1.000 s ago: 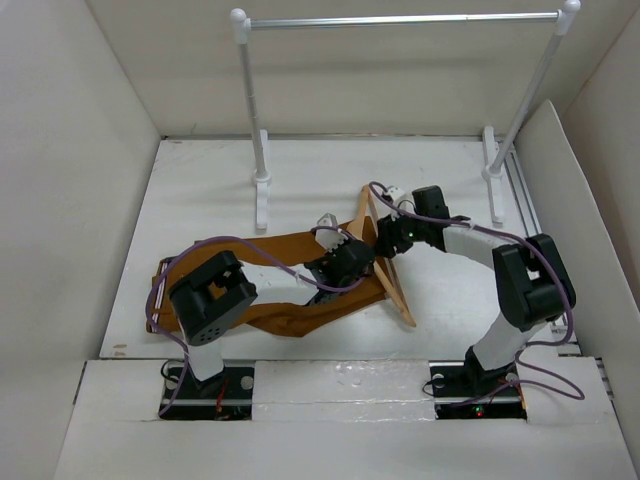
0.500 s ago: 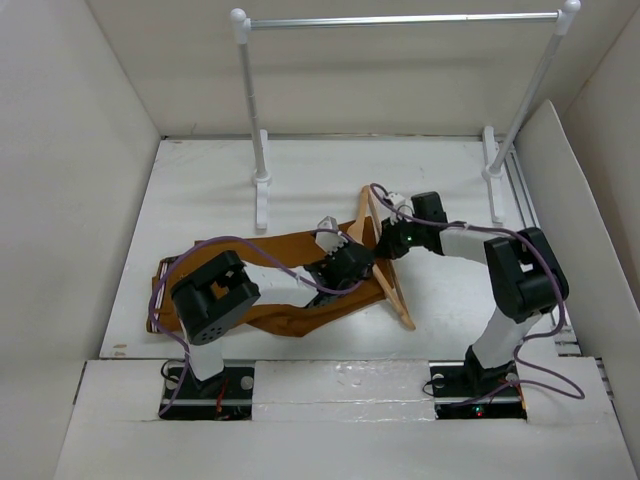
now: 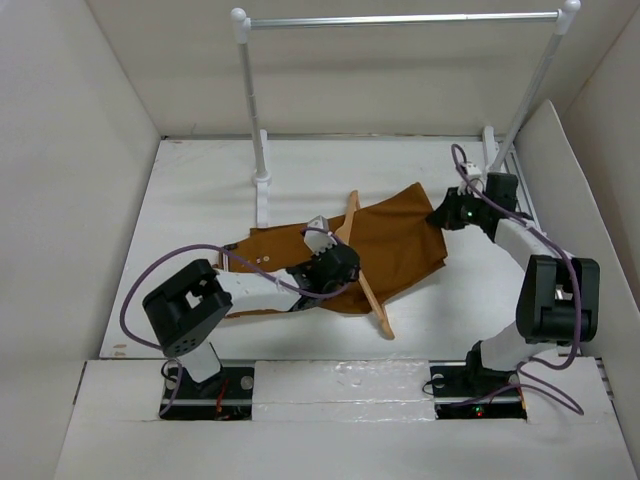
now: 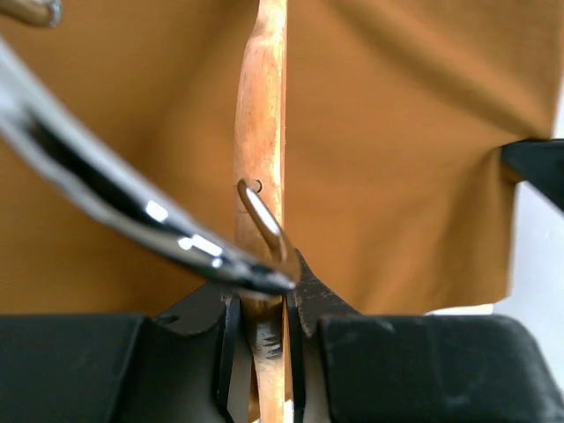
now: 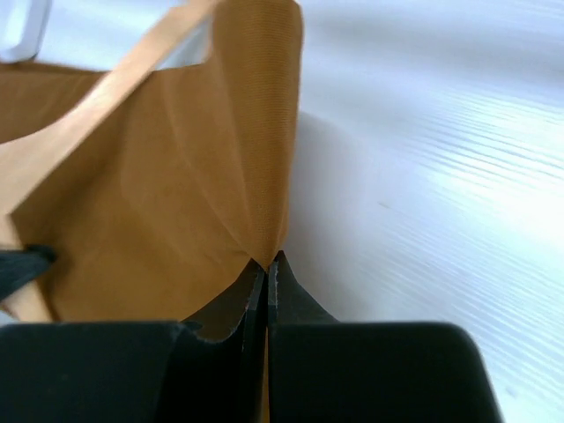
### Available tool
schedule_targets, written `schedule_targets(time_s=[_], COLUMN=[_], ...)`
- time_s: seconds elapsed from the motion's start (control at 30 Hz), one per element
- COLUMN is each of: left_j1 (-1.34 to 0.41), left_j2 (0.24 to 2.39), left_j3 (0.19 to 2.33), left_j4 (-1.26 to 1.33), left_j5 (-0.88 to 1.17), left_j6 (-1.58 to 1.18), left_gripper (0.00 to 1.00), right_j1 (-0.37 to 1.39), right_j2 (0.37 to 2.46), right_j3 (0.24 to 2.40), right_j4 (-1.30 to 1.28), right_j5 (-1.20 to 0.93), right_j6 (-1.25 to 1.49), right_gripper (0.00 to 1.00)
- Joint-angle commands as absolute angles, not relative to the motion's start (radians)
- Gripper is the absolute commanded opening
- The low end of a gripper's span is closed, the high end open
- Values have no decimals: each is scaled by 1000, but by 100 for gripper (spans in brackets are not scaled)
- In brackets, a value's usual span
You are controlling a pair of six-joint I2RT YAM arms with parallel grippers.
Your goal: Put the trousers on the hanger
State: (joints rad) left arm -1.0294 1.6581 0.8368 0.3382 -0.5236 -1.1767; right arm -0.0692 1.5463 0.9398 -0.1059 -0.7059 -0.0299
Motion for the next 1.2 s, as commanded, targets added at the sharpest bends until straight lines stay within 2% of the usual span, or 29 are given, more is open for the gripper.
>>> schedule_targets(time_s=[0.0,0.37,0.53,1.0,1.03,1.1,1.17], left_j1=[-1022,-1003,-1003,-1042,-1042,-1042,-1051], left_j2=[1579,1460,1413,1460,1465,1471,1465], left_j3=[763,706,703,917,929,959,991], left_j4=[153,60,72,52,43,31,20], left_j5=[-543,-569,-560,-595,-601,-612,-620], left_j6=[-1063,-907,-848,-873,-882,-903,-913], left_gripper=[0,0,0,0,0,0,0], right_j1=[-156,-293,-273,-198,-198,-189,-177], right_j2=[1517,1568,1580,1555,1551,1536,1516], right_j3=[985,983,991,890,879,874,880], right_j4=[-138,-109,-112,-66,-66,-77,-110], right_j5=[-664,-635,-644,-618,-618,-617,-618], right_j6=[-49,-37,-35,-14,-14,-14,-17], right_gripper=[0,0,0,0,1,11,30])
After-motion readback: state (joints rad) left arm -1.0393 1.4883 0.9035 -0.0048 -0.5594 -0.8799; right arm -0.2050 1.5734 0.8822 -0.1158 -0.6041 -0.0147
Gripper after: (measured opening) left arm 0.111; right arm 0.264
